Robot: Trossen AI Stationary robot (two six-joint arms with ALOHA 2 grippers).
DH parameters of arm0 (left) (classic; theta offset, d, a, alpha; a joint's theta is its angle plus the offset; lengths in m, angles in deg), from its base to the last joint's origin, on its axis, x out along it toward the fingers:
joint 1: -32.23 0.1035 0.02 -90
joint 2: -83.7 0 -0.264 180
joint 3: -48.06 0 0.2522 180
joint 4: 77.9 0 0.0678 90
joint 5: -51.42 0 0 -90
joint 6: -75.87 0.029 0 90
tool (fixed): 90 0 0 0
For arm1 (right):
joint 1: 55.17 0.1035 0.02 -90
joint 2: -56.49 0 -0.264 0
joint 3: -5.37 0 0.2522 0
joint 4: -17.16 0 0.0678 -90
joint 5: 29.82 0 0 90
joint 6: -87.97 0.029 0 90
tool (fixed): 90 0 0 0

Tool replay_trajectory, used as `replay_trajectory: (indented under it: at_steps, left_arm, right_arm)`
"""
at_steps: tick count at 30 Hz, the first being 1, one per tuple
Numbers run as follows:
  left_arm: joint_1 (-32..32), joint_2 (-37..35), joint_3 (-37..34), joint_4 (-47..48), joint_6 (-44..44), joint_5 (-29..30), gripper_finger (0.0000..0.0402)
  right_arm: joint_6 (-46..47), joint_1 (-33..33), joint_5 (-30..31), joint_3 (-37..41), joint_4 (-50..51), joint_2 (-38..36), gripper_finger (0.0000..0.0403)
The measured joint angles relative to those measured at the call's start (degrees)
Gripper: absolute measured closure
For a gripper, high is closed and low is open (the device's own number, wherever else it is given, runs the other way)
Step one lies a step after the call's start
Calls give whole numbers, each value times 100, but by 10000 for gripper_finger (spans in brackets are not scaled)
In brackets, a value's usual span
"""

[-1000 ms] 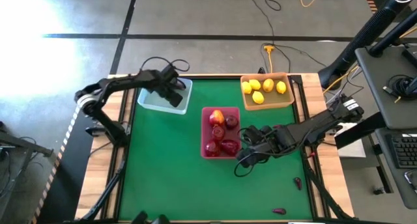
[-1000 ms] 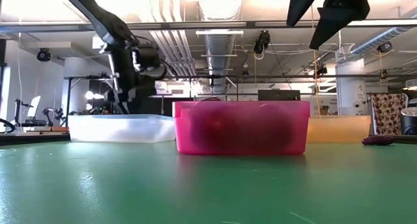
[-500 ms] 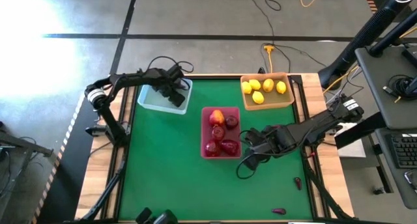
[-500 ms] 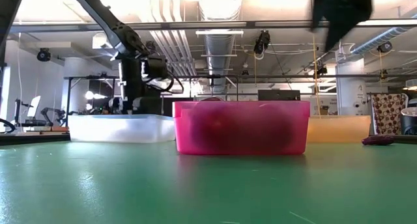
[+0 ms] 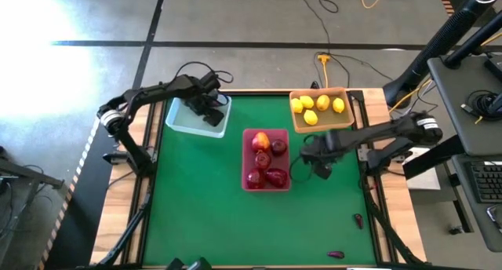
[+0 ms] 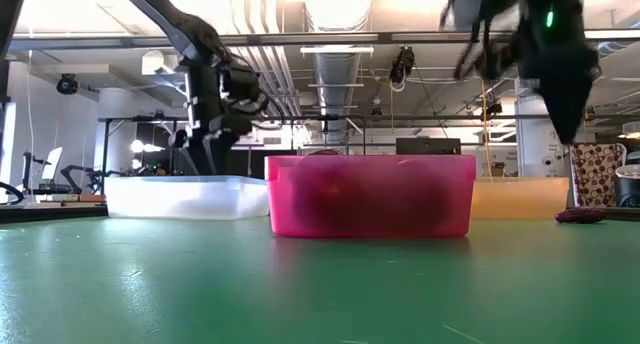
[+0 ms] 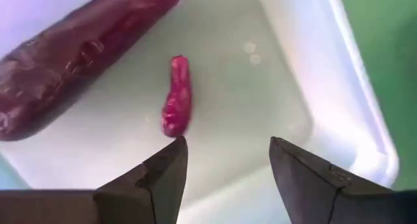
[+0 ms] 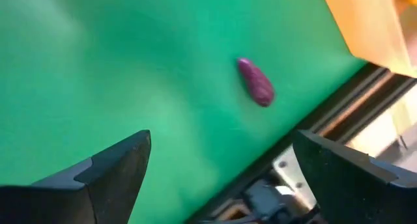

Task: Sort produce into baskets
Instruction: Put the eggplant into the white bin

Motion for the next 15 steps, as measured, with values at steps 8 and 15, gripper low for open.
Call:
replay_trajectory:
  at_steps: [8, 15]
  left_arm:
    - [-547, -1239, -472, 50, -318, -90, 233]
    - [-1114, -2296, -945, 106, -681, -140, 249]
  right_arm:
    - [-1015, -1636, -432, 1211, -912, 188, 35]
    - [-1601, -2677, -663, 1626, -1823, 196, 35]
